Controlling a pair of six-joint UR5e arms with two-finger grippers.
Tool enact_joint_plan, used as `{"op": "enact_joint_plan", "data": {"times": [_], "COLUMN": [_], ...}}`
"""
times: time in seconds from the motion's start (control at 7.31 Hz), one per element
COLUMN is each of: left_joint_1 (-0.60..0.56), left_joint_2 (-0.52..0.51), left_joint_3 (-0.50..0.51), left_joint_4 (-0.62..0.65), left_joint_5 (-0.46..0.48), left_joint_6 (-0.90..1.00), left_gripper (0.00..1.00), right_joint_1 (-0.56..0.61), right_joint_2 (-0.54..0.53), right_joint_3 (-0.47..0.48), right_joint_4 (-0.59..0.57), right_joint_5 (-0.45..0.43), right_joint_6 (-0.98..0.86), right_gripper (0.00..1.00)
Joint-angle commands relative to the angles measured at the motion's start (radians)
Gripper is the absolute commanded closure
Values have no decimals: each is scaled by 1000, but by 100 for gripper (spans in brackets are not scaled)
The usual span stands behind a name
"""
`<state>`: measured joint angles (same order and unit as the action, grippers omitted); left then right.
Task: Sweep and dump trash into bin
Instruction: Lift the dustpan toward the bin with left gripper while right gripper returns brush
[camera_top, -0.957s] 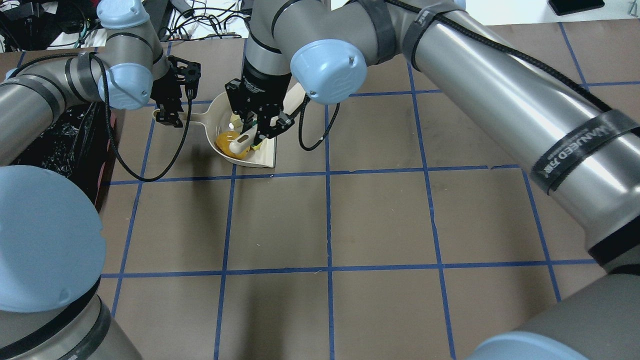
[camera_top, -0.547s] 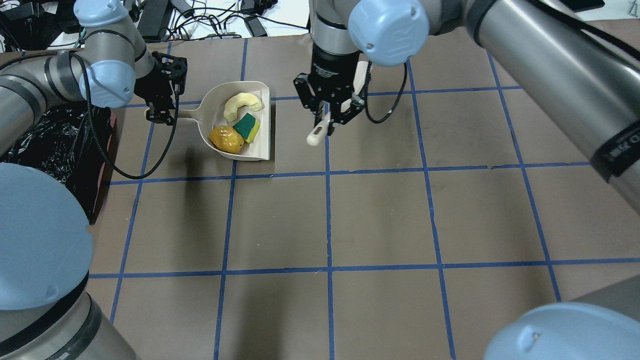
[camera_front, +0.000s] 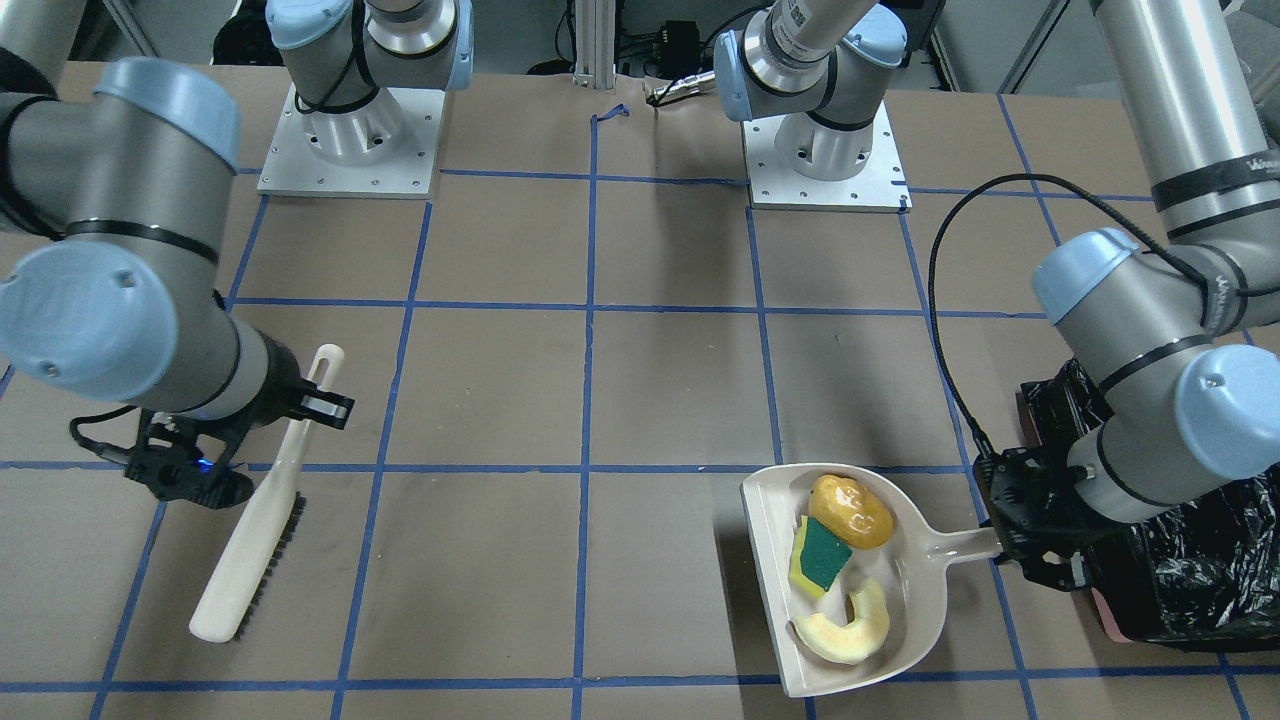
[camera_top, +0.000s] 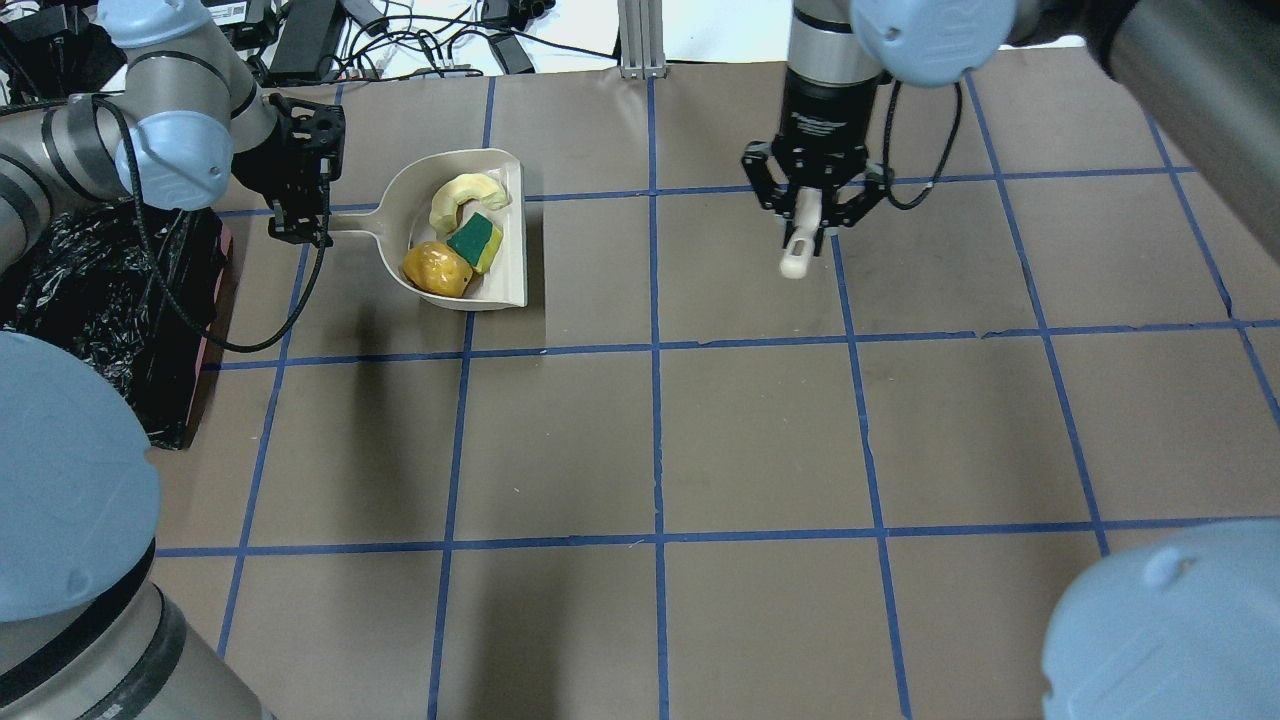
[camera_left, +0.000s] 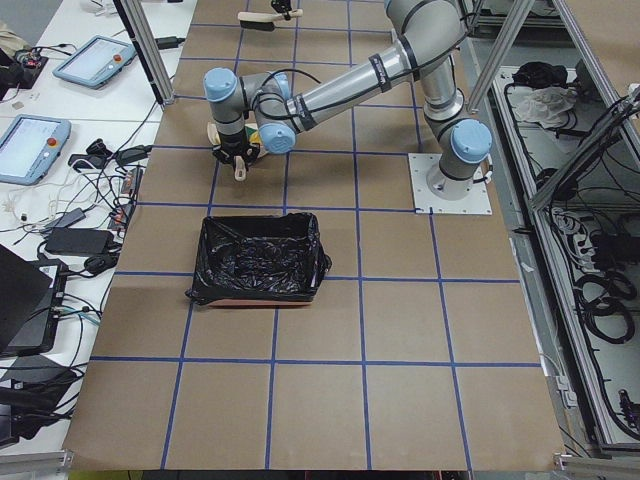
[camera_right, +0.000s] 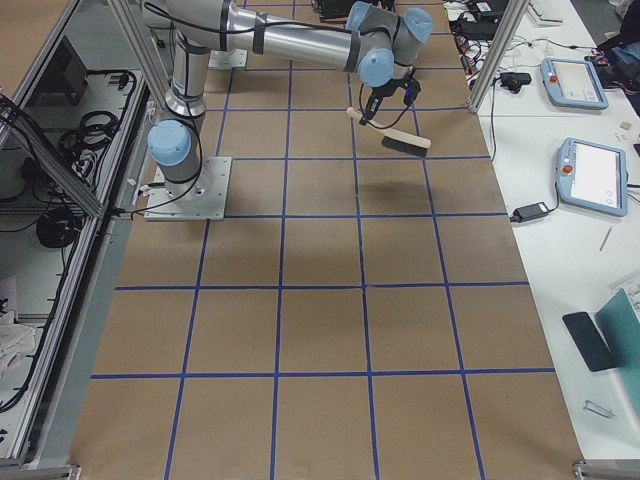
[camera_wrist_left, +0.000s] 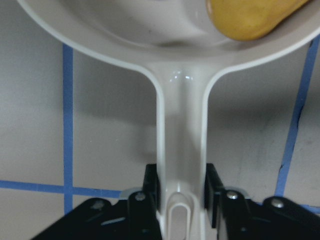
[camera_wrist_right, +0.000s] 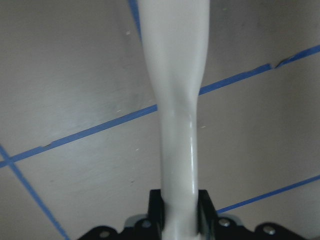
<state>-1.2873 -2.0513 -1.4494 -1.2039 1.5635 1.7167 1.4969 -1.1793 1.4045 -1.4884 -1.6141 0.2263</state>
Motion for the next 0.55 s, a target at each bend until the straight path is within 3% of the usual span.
{"op": "enact_joint_plan", "data": {"times": [0.0, 0.41], "left_joint_1": [69, 175], "left_joint_2": [36, 77], "left_joint_3": [81, 112], "left_joint_4": [-136, -207], "left_joint_5": [-2, -3], "left_joint_6": [44, 148], "left_gripper": [85, 86], "right_joint_1": [-96, -210], "right_joint_2": [-16, -43], "right_joint_3": [101, 264], "right_joint_4": [-106, -312], "right_joint_5": [-47, -41], "right_joint_6": [-157, -382], "right_gripper": [100, 100]}}
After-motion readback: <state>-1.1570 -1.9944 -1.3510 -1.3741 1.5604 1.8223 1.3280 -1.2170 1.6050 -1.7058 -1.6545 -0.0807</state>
